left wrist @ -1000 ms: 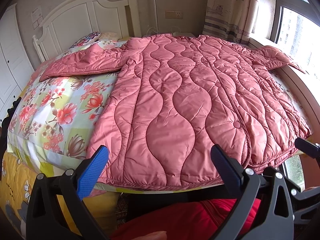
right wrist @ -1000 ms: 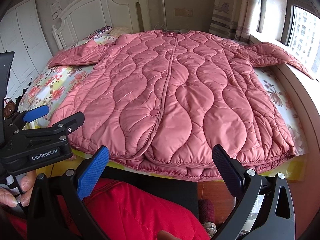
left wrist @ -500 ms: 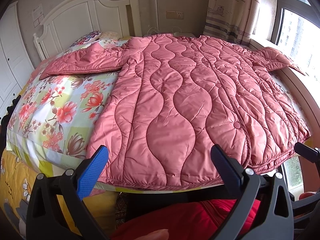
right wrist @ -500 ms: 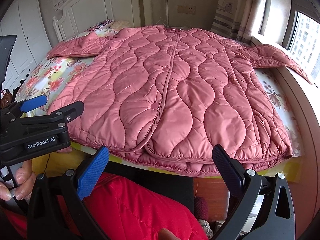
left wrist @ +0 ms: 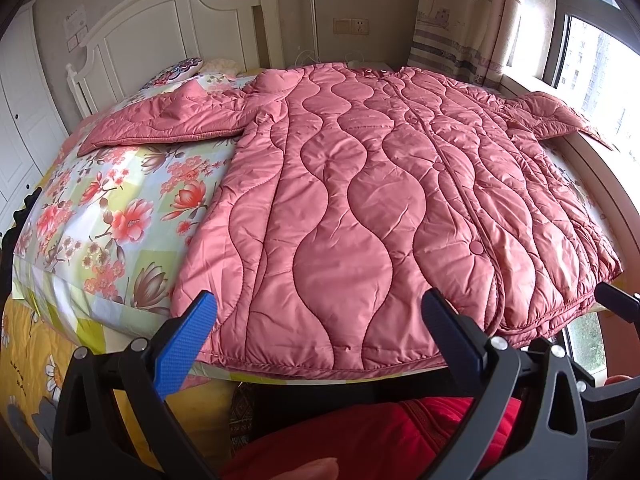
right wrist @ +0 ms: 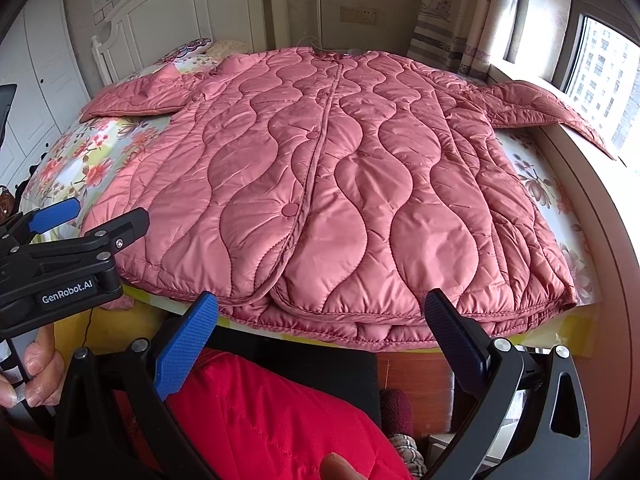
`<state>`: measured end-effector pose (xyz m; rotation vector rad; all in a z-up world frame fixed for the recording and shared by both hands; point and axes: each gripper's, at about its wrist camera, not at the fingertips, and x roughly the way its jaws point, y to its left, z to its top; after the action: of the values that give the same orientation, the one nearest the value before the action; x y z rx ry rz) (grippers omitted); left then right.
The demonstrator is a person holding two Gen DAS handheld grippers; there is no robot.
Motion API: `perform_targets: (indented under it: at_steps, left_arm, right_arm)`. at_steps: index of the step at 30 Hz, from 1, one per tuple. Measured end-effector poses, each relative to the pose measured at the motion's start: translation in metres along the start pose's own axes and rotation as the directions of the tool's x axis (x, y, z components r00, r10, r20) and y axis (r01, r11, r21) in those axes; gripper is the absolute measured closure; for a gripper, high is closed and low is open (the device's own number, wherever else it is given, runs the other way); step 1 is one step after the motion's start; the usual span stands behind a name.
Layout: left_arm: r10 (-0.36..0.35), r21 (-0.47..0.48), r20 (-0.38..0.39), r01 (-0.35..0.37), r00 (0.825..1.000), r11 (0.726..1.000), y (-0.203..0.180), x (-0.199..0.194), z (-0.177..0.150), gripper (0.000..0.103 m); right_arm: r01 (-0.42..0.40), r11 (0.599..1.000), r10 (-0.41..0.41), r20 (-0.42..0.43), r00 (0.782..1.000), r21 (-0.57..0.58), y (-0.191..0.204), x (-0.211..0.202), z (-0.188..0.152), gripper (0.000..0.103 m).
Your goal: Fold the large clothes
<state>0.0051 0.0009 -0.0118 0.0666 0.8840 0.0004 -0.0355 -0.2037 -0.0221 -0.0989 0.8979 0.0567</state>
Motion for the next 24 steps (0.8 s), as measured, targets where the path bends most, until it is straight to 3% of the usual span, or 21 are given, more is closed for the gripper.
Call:
perform_targets:
  at_steps: [24]
  left_arm:
    - [-0.003, -0.001, 0.0, 0.003, 1.0, 1.0, -0.0026, 0.0003, -0.0016, 0.002]
  right_arm:
    - [0.113, 0.993, -0.113, 0.023, 0.993, -0.015, -0.0045, -0.0034, 0.0046, 0.004]
